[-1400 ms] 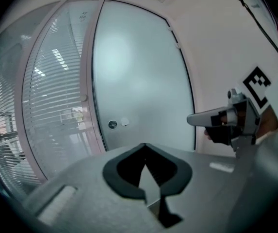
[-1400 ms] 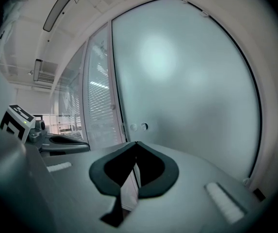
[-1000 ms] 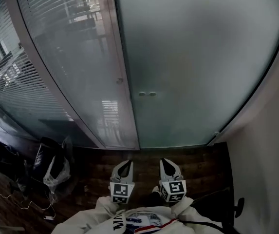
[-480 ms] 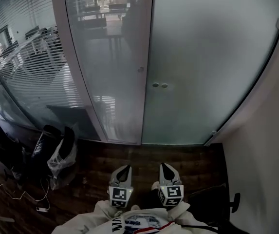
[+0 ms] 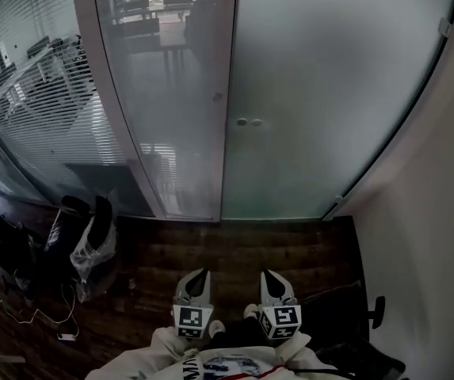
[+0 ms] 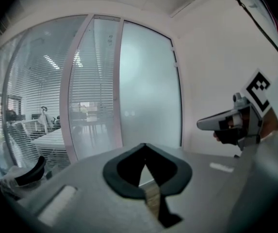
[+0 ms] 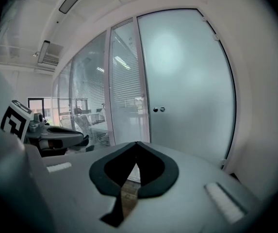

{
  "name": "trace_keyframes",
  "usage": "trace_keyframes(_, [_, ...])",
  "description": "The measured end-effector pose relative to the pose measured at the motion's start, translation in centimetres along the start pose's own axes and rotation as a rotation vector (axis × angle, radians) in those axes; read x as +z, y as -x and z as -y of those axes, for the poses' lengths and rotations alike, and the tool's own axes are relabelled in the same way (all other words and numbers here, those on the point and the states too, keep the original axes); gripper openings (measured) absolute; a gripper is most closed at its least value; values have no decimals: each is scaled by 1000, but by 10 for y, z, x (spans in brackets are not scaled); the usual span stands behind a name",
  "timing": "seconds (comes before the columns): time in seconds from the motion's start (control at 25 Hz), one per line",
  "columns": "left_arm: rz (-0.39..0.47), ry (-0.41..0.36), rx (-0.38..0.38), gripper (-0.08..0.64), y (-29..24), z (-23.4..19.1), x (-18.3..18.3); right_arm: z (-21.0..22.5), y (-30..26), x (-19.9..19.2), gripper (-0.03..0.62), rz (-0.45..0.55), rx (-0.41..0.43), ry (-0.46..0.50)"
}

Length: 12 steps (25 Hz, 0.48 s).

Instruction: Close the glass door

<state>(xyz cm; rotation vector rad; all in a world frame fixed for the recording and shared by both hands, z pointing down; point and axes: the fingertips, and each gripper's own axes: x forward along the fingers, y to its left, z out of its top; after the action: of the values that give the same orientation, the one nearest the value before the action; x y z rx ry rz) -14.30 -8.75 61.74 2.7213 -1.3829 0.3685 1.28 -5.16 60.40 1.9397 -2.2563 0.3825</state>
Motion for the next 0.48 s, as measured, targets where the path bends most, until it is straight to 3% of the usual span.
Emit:
trace_keyframes(0.2, [-22,-10,-13,2,-2,17,-10,13,16,-9,5,-15,5,-4])
trace_keyframes(0.48, [29,-51,-12,2,-20,36,26,32,16,18,5,60,39,4])
